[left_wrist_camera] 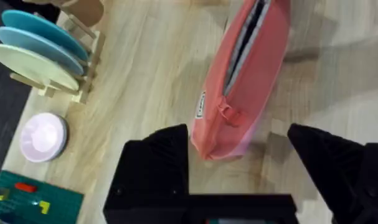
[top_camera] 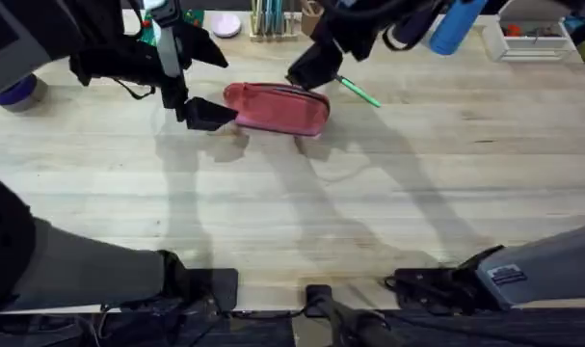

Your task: Unzip the bag, pick up the pens from the table one at a time and place them inside, then zip the bag closed.

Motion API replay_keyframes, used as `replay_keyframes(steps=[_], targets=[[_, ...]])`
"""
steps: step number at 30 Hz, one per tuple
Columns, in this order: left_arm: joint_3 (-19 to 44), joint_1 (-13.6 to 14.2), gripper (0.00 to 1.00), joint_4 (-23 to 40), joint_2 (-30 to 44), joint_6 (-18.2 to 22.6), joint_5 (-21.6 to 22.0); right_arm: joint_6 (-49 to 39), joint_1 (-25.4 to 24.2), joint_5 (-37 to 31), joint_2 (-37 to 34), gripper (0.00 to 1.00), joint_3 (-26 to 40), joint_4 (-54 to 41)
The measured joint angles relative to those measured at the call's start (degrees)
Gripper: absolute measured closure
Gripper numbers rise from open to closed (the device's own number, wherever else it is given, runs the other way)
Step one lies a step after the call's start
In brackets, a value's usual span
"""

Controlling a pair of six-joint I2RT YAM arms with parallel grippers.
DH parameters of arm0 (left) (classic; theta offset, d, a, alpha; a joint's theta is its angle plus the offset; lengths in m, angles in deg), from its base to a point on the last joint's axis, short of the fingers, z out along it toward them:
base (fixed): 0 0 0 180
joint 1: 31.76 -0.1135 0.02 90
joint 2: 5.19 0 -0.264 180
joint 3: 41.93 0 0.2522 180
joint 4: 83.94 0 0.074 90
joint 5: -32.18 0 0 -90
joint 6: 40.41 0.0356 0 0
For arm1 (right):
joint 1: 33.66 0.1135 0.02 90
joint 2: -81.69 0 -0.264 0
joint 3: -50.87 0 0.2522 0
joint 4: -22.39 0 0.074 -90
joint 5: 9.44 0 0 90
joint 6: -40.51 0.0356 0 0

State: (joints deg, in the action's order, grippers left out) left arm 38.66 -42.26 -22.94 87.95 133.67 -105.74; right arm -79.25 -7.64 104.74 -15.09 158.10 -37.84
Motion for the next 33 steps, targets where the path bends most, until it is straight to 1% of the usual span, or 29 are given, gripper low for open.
replay_keyframes(steps=[4,7,16,18,22,28,33], targets=[[0.0,0.0,0.008,1.4,0.0,0.0,1.1,0.3,0.0,-0.8,-0.3,0.009,4.5,-3.4],[0.0,0.0,0.008,1.4,0.0,0.0,1.3,0.7,0.1,-1.6,-2.1,0.009,9.5,-7.7],[0.0,0.0,0.008,1.4,0.0,0.0,1.9,2.1,0.8,-4.4,-12.8,0.009,26.8,-23.2],[0.0,0.0,0.008,1.4,-0.1,0.0,2.4,2.5,0.9,-4.9,-14.8,0.008,29.2,-25.4],[0.0,0.0,0.007,1.4,-0.1,0.0,2.7,2.8,1.0,-5.6,-16.6,0.006,30.2,-25.6],[0.0,0.0,0.007,1.4,-0.1,0.0,2.8,3.0,1.0,-6.2,-16.6,0.006,30.5,-28.6],[0.0,0.0,0.008,1.4,0.0,0.0,2.8,3.0,1.0,-6.2,-16.6,0.006,30.5,-29.0]])
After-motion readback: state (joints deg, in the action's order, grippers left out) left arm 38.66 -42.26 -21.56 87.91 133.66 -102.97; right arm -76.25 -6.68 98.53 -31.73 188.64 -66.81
